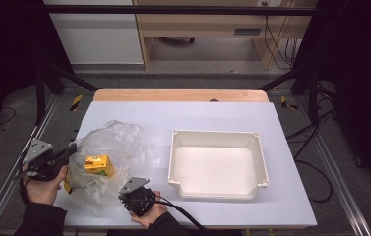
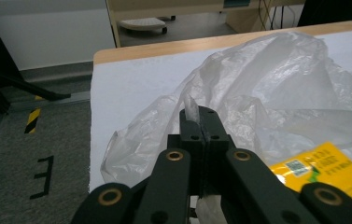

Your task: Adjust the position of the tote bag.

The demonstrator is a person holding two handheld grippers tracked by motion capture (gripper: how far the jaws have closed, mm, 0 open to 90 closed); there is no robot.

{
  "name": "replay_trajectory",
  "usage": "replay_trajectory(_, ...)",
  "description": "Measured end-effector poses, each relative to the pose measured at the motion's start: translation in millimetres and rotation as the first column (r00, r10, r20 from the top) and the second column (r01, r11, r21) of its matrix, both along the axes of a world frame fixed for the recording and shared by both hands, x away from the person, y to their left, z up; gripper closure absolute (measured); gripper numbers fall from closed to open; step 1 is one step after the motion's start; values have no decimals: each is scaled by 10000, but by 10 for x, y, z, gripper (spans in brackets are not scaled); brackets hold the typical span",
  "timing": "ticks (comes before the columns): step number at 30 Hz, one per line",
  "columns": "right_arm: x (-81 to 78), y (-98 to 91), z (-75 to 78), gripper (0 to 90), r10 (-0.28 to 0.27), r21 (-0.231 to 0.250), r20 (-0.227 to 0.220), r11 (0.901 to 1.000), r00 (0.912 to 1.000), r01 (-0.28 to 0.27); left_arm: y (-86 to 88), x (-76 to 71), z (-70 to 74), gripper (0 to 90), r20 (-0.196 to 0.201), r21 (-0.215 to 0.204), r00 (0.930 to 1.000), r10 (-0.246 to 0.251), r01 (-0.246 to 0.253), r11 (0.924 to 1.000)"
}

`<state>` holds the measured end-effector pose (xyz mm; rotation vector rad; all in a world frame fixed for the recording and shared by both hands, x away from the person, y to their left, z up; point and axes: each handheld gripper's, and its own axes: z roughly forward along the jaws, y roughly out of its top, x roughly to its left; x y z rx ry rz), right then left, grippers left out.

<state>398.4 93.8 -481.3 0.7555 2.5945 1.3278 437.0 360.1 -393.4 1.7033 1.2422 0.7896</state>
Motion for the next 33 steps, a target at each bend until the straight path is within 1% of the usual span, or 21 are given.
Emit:
replay_trajectory(3, 0, 3, -2, 900, -41, -40, -39, 10000, 10000, 41, 1, 99, -79, 898, -320, 186, 9994, 137, -131, 9997)
replay_trajectory(6, 2, 2, -5, 900, -50, -108, -94, 9999, 9999, 49, 16, 158, -160, 898, -636, 398, 9978, 192, -167, 9991)
replay_trajectory(8, 5, 4, -8, 900, -58, -199, -156, 9998, 9999, 55, 19, 185, -222, 898, -878, 601, 9958, 250, -198, 9980)
replay_trajectory(10, 6, 7, -15, 900, -45, -237, -209, 9997, 9998, 40, 28, 203, -273, 898, -1144, 642, 9931, 258, -185, 9978)
replay_trajectory(11, 6, 8, -16, 900, -31, -272, -230, 9996, 9997, 25, 35, 210, -295, 898, -1291, 758, 9913, 248, -151, 9970)
replay_trajectory(13, 3, 4, -14, 900, 4, -322, -266, 9995, 9996, -12, 39, 226, -340, 898, -1504, 700, 9882, 277, -173, 9974)
replay_trajectory(14, 2, 2, -13, 900, 13, -340, -281, 9994, 9996, -23, 43, 227, -358, 898, -1626, 809, 9864, 254, -123, 9966)
replay_trajectory(15, -1, -4, -11, 900, -1, -388, -287, 9992, 9996, -10, 46, 223, -383, 898, -1709, 745, 9851, 209, -82, 9972)
replay_trajectory(18, -10, -41, -10, 900, -156, -598, -330, 9981, 9993, 136, 31, 203, -433, 898, -1884, 802, 9820, 129, 23, 9968)
replay_trajectory(20, -10, -99, -8, 900, -293, -771, -419, 9967, 9987, 260, 28, 190, -460, 898, -2030, 944, 9791, 110, 84, 9955)
replay_trajectory(22, -11, -135, 3, 900, -394, -855, -452, 9957, 9982, 354, 23, 182, -485, 898, -2134, 998, 9769, 105, 111, 9949)
replay_trajectory(23, -13, -165, 13, 900, -465, -885, -454, 9952, 9979, 424, 18, 179, -499, 898, -2155, 944, 9765, 90, 117, 9955)
replay_trajectory(24, -14, -182, 19, 900, -499, -928, -428, 9946, 9978, 457, 14, 171, -515, 898, -2270, 989, 9739, 23, 207, 9949)
replay_trajectory(26, -27, -228, 23, 900, -616, -963, -495, 9937, 9969, 566, -3, 158, -552, 898, -2397, 1117, 9708, -19, 295, 9933)
replay_trajectory(28, -32, -253, 13, 900, -621, -990, -504, 9935, 9968, 569, -14, 151, -582, 898, -2560, 1206, 9667, -54, 374, 9920)
replay_trajectory(29, -38, -263, 0, 900, -660, -991, -544, 9932, 9963, 604, -18, 150, -591, 898, -2589, 1221, 9659, -34, 362, 9919)
replay_trajectory(30, -40, -270, -8, 900, -643, -883, -519, 9943, 9966, 596, -15, 148, -601, 898, -2661, 1267, 9639, -35, 386, 9912)
replay_trajectory(31, -45, -282, -8, 900, -662, -883, -552, 9942, 9963, 612, -14, 144, -619, 898, -2704, 1196, 9627, -26, 363, 9922)
replay_trajectory(33, -51, -294, -9, 900, -666, -853, -578, 9945, 9961, 616, -12, 136, -645, 898, -2804, 1208, 9599, -37, 391, 9919)
